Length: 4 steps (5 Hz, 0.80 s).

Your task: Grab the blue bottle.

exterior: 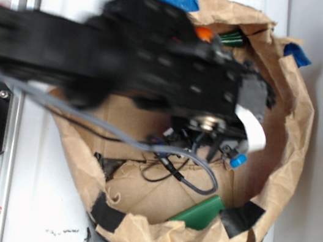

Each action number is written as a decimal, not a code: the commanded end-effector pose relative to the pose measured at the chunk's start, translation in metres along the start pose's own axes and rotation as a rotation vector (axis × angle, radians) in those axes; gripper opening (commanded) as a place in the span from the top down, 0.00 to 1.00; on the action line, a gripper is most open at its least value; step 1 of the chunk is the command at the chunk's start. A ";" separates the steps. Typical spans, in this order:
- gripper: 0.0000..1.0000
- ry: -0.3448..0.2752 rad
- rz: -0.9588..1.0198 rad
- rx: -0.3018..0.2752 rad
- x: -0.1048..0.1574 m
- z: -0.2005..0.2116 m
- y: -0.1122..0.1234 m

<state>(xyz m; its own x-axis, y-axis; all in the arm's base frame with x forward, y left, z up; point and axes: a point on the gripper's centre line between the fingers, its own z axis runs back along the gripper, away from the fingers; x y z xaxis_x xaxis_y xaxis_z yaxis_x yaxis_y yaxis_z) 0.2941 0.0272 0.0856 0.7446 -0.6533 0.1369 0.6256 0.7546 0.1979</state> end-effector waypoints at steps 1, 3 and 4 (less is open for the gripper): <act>1.00 0.121 0.381 -0.016 0.009 0.073 -0.010; 1.00 0.051 0.735 -0.063 0.008 0.078 -0.003; 1.00 0.036 0.729 -0.087 0.010 0.076 -0.003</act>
<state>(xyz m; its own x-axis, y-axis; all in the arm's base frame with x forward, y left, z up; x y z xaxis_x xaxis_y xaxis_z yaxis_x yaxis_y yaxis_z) 0.2720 0.0156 0.1412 0.9927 0.0077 0.1204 -0.0062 0.9999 -0.0124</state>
